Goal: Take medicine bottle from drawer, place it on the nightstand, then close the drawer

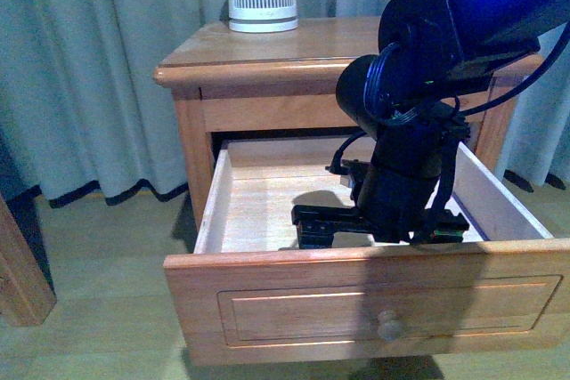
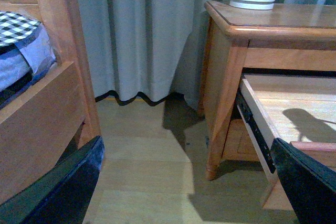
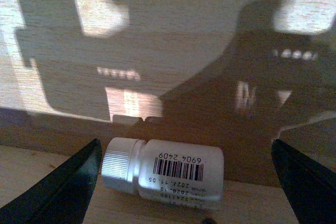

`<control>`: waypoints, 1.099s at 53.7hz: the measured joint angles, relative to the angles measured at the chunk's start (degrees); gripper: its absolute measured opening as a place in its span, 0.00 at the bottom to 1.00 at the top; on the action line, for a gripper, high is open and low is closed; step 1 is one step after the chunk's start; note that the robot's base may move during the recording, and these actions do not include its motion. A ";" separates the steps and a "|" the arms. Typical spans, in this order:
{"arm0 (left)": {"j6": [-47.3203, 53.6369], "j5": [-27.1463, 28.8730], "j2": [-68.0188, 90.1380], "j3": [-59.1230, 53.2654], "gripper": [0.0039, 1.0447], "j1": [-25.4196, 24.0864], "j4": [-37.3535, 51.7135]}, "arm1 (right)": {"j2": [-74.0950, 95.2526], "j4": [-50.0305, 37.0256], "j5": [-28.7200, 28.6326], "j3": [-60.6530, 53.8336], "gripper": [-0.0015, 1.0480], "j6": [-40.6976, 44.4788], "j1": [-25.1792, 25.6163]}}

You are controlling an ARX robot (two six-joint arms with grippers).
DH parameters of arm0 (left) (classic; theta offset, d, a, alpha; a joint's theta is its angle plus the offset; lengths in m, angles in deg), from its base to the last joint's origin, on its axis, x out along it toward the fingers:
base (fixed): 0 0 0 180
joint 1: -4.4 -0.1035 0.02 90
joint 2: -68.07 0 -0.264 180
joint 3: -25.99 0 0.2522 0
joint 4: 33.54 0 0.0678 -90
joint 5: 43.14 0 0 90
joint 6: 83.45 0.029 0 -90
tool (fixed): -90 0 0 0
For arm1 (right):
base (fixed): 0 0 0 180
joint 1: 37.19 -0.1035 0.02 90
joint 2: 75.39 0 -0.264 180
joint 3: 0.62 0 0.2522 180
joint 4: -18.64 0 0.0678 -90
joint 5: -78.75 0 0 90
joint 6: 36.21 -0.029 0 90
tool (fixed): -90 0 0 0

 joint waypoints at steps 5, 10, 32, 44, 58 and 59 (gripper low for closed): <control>0.00 0.00 0.00 0.00 0.94 0.00 0.00 | 0.66 0.83 -0.72 0.74 0.93 0.28 -0.02; 0.00 0.00 0.00 0.00 0.94 0.00 0.00 | 1.38 2.23 -2.10 1.92 0.93 0.81 0.00; 0.00 0.00 0.00 0.00 0.94 0.00 0.00 | 7.98 10.62 -7.06 13.40 0.93 1.22 0.46; 0.02 0.00 0.00 0.00 0.94 0.00 0.00 | 9.42 11.67 -5.79 15.65 0.77 1.68 1.01; 0.00 0.00 0.00 0.00 0.94 0.00 0.00 | 10.19 12.20 -5.60 16.41 0.60 2.03 1.42; 0.02 0.00 0.00 0.00 0.94 0.00 0.00 | 10.19 12.15 -5.62 16.41 0.60 2.03 1.42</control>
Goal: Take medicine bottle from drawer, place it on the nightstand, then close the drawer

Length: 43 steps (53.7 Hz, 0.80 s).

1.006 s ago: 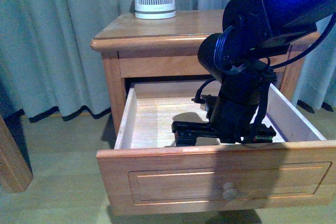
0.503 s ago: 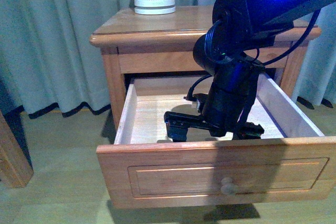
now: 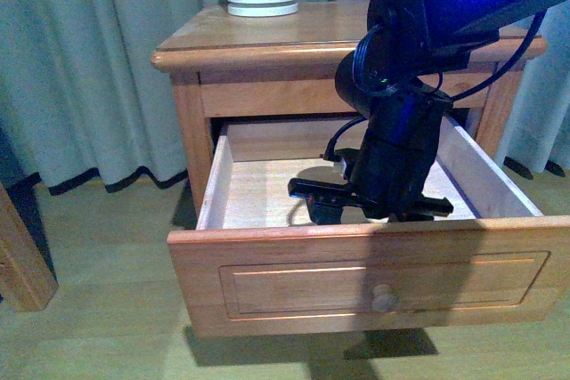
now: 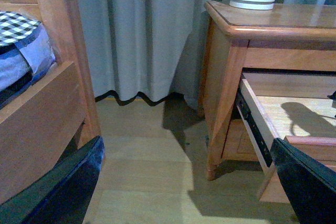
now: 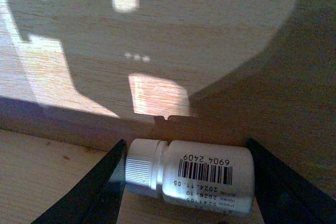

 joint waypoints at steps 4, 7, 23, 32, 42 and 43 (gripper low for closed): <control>-0.02 0.00 0.00 0.00 0.94 0.00 0.00 | -0.07 -1.25 0.02 -0.46 0.60 0.02 0.00; 0.00 0.00 0.00 0.00 0.94 0.00 0.00 | -0.92 -3.65 0.33 -1.77 0.60 0.04 0.00; 0.00 0.00 0.00 0.00 0.94 0.00 0.00 | -7.45 -18.25 2.67 -11.58 0.59 3.28 -0.02; -0.02 0.00 0.00 0.00 0.94 0.00 0.00 | -12.87 -26.10 4.44 -18.97 0.56 4.48 -0.02; 0.00 0.00 0.00 0.00 0.94 0.00 0.00 | -19.47 -37.68 7.45 -27.08 0.56 5.95 -0.02; 0.00 0.00 0.00 0.00 0.94 0.00 0.00 | -20.24 -38.95 7.67 -27.96 0.56 6.23 0.00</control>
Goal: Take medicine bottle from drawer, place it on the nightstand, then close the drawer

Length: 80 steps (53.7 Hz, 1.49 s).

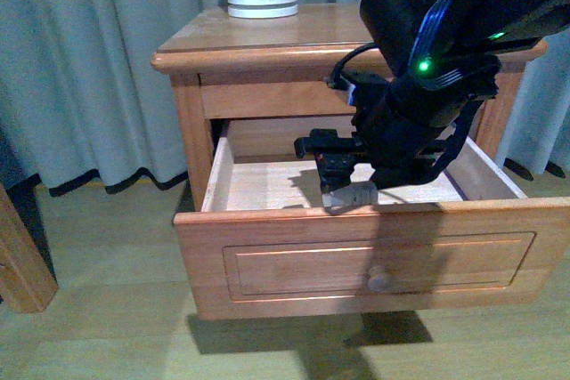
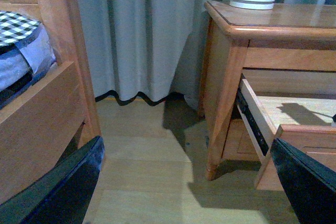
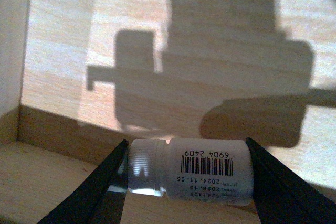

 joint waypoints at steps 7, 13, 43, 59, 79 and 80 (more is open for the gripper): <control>0.00 0.00 0.00 0.00 0.94 0.00 0.00 | -4.13 -5.55 1.18 -4.35 0.56 0.76 0.00; 0.00 0.00 0.00 0.00 0.94 0.00 0.00 | -8.41 -11.43 2.23 -9.07 0.56 1.77 -0.02; 0.02 0.00 0.00 0.00 0.94 0.00 0.00 | -25.11 -44.96 10.64 -22.93 0.56 8.70 0.79; 0.02 0.00 0.00 0.00 0.94 0.00 0.00 | -15.50 -51.89 12.20 -16.28 0.56 11.17 3.02; 0.02 0.00 0.00 0.00 0.94 0.00 0.00 | -1.05 -44.85 13.64 2.29 0.56 13.68 3.37; 0.02 0.00 0.00 0.00 0.94 0.00 0.00 | -0.15 -44.26 13.70 3.50 0.56 13.84 3.37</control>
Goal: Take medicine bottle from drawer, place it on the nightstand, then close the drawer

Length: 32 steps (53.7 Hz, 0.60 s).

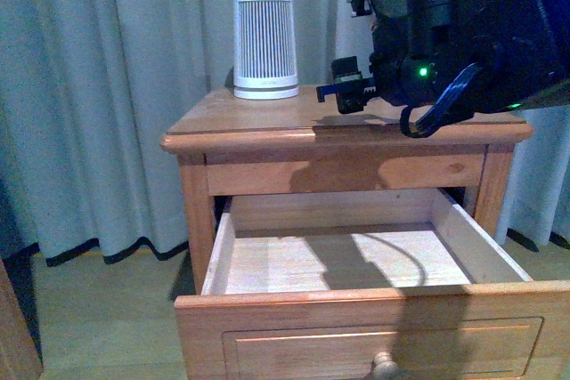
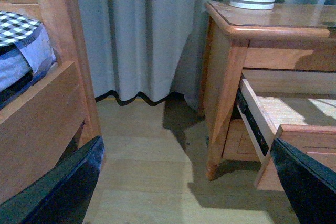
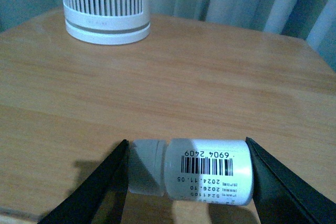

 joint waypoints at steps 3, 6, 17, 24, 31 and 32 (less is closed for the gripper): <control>0.00 0.00 0.00 0.00 0.94 0.00 0.00 | 3.19 1.97 0.09 4.24 0.56 0.35 -0.02; -0.02 0.00 0.00 0.00 0.94 0.00 0.00 | 5.77 3.69 0.26 8.09 0.56 0.42 -0.02; -0.02 0.00 0.00 0.00 0.94 0.00 0.00 | 12.96 8.85 0.79 22.01 0.56 0.81 -0.46; -0.02 0.00 0.00 0.00 0.94 0.00 0.00 | 16.83 13.40 0.87 31.36 0.56 1.29 -0.76; -0.02 0.00 0.00 0.00 0.94 0.00 0.00 | 21.44 18.40 1.75 40.85 0.58 1.70 -0.83; 0.00 0.00 0.00 0.00 0.94 0.00 0.00 | 22.08 18.88 1.90 42.03 0.63 1.66 -0.81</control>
